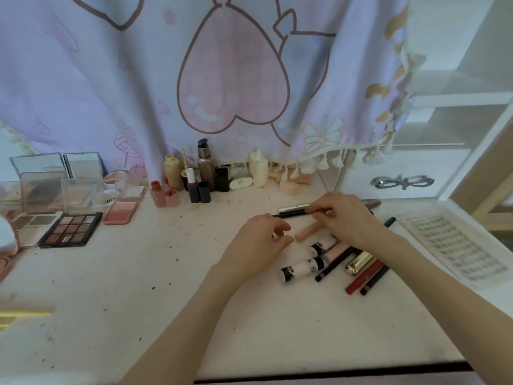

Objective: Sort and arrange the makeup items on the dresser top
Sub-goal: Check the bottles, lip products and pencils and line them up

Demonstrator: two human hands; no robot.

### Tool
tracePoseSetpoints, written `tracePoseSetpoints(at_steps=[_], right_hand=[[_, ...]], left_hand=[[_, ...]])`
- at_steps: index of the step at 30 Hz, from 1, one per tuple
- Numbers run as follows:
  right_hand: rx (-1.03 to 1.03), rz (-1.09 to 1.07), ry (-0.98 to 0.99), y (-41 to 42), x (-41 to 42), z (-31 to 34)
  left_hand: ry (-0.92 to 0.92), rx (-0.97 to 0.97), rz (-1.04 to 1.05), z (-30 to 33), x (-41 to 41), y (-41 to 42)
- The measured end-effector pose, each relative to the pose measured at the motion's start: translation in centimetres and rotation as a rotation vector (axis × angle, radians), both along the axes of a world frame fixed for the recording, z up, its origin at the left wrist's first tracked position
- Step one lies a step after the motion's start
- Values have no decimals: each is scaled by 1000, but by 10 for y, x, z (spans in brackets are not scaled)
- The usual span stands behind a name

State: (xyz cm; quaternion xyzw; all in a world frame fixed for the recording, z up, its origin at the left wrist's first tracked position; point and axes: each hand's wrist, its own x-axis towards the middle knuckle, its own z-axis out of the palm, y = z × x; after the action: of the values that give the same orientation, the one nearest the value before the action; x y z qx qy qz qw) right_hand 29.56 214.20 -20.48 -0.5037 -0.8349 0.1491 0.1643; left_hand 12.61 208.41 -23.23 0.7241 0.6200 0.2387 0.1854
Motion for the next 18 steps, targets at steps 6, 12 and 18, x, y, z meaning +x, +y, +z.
tracePoseSetpoints(at_steps=[6,12,18], right_hand=[[-11,-58,-45,8,22,4],[-11,-21,-142,12,29,-9],[20,35,119,13,20,-9]], left_hand=[[68,21,83,-3,29,15],[93,48,74,-7,28,19],[-25,169,115,9,12,21]])
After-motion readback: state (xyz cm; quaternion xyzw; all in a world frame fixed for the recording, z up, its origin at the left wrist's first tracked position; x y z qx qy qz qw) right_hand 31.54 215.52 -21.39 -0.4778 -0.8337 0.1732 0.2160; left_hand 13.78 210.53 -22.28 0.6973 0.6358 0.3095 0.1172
